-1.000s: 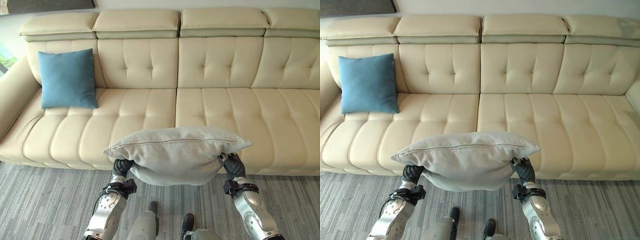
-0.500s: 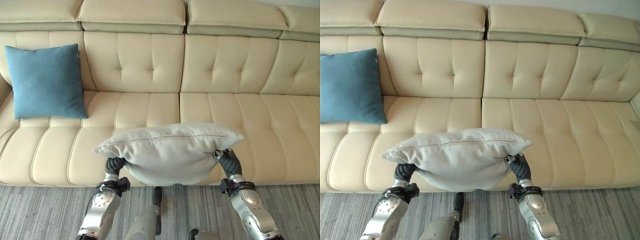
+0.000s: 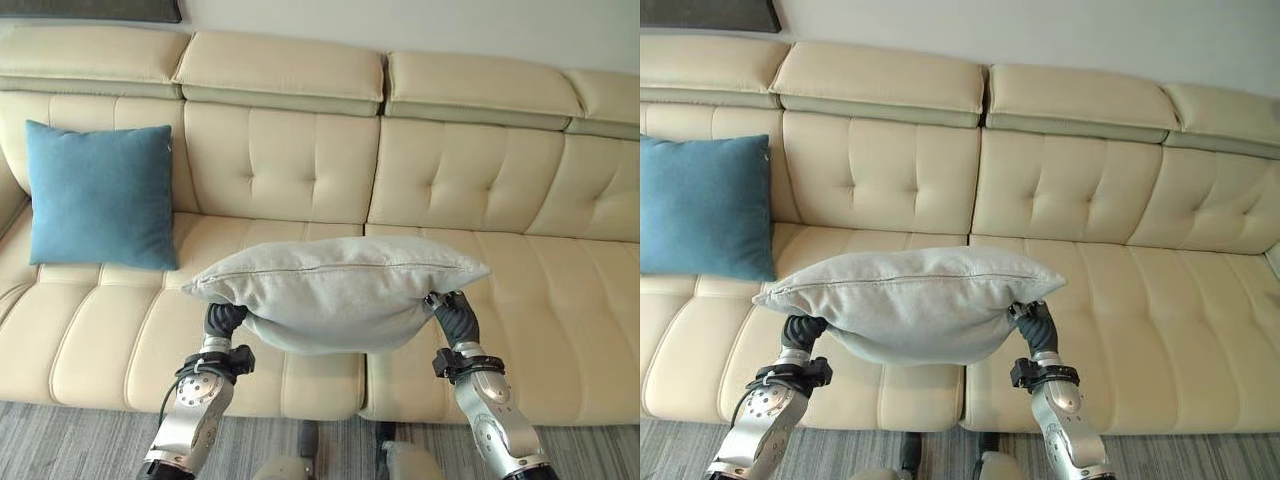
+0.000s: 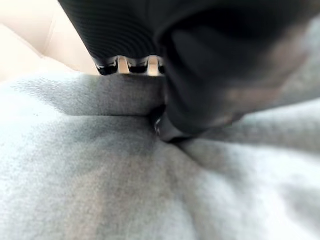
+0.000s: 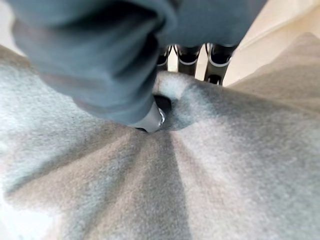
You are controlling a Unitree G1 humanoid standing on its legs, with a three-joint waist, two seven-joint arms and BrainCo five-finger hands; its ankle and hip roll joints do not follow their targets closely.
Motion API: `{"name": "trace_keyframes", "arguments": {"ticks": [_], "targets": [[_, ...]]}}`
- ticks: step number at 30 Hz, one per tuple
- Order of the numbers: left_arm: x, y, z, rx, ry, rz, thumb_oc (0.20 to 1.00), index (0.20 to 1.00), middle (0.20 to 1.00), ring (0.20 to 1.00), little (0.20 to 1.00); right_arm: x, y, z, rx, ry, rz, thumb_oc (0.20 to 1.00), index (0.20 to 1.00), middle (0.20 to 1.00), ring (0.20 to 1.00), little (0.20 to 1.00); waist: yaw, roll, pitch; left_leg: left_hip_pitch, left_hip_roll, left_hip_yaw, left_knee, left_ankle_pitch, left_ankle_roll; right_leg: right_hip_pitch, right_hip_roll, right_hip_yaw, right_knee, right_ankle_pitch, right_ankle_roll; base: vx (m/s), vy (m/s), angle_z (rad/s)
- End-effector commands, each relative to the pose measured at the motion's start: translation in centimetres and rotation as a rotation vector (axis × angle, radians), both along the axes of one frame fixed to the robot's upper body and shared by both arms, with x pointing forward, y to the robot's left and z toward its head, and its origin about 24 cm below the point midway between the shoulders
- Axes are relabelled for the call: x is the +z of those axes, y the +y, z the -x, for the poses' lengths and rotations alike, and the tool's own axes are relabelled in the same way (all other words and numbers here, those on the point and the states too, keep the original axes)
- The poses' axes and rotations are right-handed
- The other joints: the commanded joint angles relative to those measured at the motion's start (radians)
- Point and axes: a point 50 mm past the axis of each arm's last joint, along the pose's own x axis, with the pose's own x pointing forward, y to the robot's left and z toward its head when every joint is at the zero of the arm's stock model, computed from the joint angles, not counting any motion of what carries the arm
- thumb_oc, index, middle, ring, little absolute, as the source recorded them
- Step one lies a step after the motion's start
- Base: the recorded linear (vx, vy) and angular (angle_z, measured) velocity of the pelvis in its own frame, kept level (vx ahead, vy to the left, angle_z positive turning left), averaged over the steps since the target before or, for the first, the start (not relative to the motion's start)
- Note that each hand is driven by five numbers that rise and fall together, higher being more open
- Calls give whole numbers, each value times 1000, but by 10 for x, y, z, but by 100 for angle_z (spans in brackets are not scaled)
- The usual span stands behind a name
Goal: Pick up all the scattered cushions and arrange them neatly on the sofa.
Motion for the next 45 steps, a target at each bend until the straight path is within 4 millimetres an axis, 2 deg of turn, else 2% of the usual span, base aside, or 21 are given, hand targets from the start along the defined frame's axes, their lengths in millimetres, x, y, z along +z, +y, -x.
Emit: {"name": "trace_keyframes", "arguments": {"ticks": [1,5,8,12,16,20,23,27,29,30,31,32,33,37,39,41,44,45], "targets": [[37,-19,-15,-112,-203,14,200,200,200,200,200,46,5,-10,60,-242,-47,200,200,200,200,200,-21,24,-52,-12,52,-8,-4,-58,-46,73,-2,-16,47,-137,56,136,-51,-21],[34,-22,-15,-107,-188,10,200,200,200,200,200,45,7,-12,69,-237,-27,200,200,200,200,200,-19,24,-71,16,56,-20,-8,-70,-54,122,0,-25,23,-151,53,107,-28,-7],[41,-28,-26,-101,-226,3,200,200,200,200,200,56,12,-22,73,-279,13,200,200,200,200,200,-15,22,-82,28,57,-26,-8,-77,-59,149,-2,-34,6,-158,52,75,-10,11],[64,-49,-64,-102,-303,-1,200,200,200,200,200,86,29,-57,96,-375,85,200,200,200,200,200,-9,15,-74,15,58,-30,-8,-73,-66,142,-2,-41,8,-161,49,22,-4,12],[92,-67,-97,-108,-369,-20,200,200,200,200,200,110,49,-87,109,-418,120,200,200,200,200,200,-2,10,-11,-81,64,-37,-8,-41,-69,41,-1,-33,41,-152,44,-170,-11,11],[116,-72,-121,-109,-418,-89,200,200,200,200,200,126,64,-107,107,-431,141,200,200,200,200,200,0,2,42,-199,64,-39,27,-18,-76,-67,3,-22,78,-142,36,-136,5,6],[138,-72,-150,-102,-417,-211,200,200,200,200,200,145,65,-133,66,-429,192,200,200,200,200,200,-4,-2,70,-276,65,-43,49,-4,-86,-136,-2,-21,98,-129,35,-88,7,3],[171,-57,-180,-52,-390,-377,200,200,200,200,200,167,47,-164,-30,-380,291,200,200,200,200,200,-13,3,113,-351,62,-45,58,16,-94,-206,-5,-25,115,-120,37,-64,3,4],[181,-47,-190,-19,-348,-460,683,683,683,683,683,171,35,-176,-80,-319,364,200,200,200,200,200,-17,6,131,-374,59,-44,59,23,-94,-229,-4,-28,119,-115,39,-54,8,4],[187,-45,-193,-10,-335,-490,1000,1000,1000,1000,1000,173,29,-181,-104,-291,401,583,583,583,583,583,-19,8,137,-380,60,-44,59,25,-94,-236,-4,-28,119,-113,40,-34,10,5],[196,-41,-197,0,-314,-536,1000,1000,1000,1000,1000,177,22,-186,-130,-257,465,1000,1000,1000,1000,1000,-20,9,142,-386,60,-46,57,29,-94,-240,-3,-29,118,-111,41,-26,29,13],[221,-26,-201,43,-311,-614,1000,1000,1000,1000,1000,196,5,-193,-207,-225,555,1000,1000,1000,1000,1000,-21,16,145,-386,58,-45,51,31,-91,-244,-1,-25,112,-106,43,1,32,14],[237,-19,-201,66,-323,-659,1000,1000,1000,1000,1000,207,-4,-195,-241,-217,555,1000,1000,1000,1000,1000,-20,19,143,-383,59,-45,48,32,-91,-244,1,-25,109,-105,43,22,41,9],[277,37,-190,237,-363,-437,1000,1000,1000,1000,1000,251,-48,-189,-408,-275,405,1000,1000,1000,1000,1000,-19,28,118,-354,57,-51,11,36,-95,-224,10,-22,77,-95,47,63,18,-2],[283,57,-183,289,-392,-336,1000,1000,1000,1000,1000,259,-70,-184,-470,-281,345,1000,1000,1000,1000,1000,-17,31,105,-338,57,-52,4,30,-98,-208,12,-23,63,-94,48,84,20,-1],[280,81,-173,338,-426,-211,1000,1000,1000,1000,1000,260,-91,-177,-516,-298,286,1000,1000,1000,1000,1000,-15,32,78,-309,58,-52,-3,24,-101,-181,13,-27,46,-92,50,118,24,0],[260,98,-164,358,-427,-157,1000,1000,1000,1000,1000,241,-107,-170,-536,-290,267,1000,1000,1000,1000,1000,-14,31,44,-266,59,-48,-8,9,-101,-137,12,-29,24,-92,51,124,28,-10],[245,104,-159,362,-417,-155,1000,1000,1000,1000,1000,224,-114,-165,-541,-268,262,1000,1000,1000,1000,1000,-15,31,29,-247,59,-46,-8,1,-102,-117,11,-33,14,-92,52,138,16,-11]]}}
